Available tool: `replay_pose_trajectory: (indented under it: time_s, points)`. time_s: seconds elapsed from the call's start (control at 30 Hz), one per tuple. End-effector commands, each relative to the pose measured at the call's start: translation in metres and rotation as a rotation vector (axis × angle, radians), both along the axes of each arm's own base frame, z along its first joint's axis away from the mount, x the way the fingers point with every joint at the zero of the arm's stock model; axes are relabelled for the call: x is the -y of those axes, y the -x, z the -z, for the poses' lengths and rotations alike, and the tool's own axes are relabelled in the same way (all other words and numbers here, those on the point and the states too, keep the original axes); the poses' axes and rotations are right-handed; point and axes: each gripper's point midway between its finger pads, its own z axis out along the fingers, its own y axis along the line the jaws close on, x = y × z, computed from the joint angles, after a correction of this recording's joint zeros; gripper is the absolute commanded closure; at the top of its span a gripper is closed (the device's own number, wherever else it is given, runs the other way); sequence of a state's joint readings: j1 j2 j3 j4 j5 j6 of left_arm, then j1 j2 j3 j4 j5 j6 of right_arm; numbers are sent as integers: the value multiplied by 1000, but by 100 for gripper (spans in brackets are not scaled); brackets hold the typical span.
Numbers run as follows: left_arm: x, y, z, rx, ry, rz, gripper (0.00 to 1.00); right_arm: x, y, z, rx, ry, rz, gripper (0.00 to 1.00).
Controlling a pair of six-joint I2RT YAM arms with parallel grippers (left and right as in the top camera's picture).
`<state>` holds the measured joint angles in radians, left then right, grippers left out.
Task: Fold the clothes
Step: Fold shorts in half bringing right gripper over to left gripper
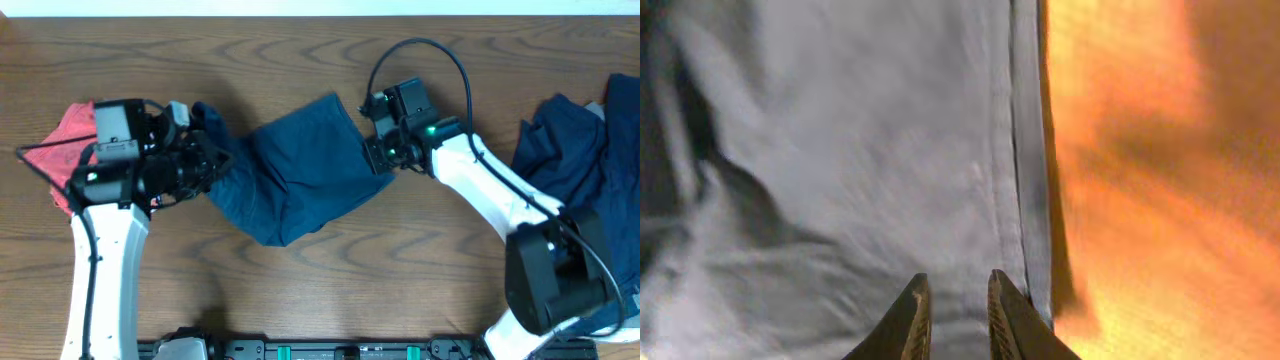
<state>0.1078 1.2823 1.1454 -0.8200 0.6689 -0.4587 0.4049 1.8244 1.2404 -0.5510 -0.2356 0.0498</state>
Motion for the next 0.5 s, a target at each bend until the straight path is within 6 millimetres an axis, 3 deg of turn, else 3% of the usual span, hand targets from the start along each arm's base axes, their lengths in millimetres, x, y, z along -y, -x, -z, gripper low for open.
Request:
replay_pose_trajectory:
  time_s: [0.0,0.2,0.47]
  points:
    - [12,-13,-12,37,18,6,94,4,14,34,-120,10,2,83]
    - [37,-29,-29,128,53,36,94,-5,39,74,-255,32,-37,92]
    - [69,-35,-9,113,-35,79,94,-25,65,82,-339,47,-26,90]
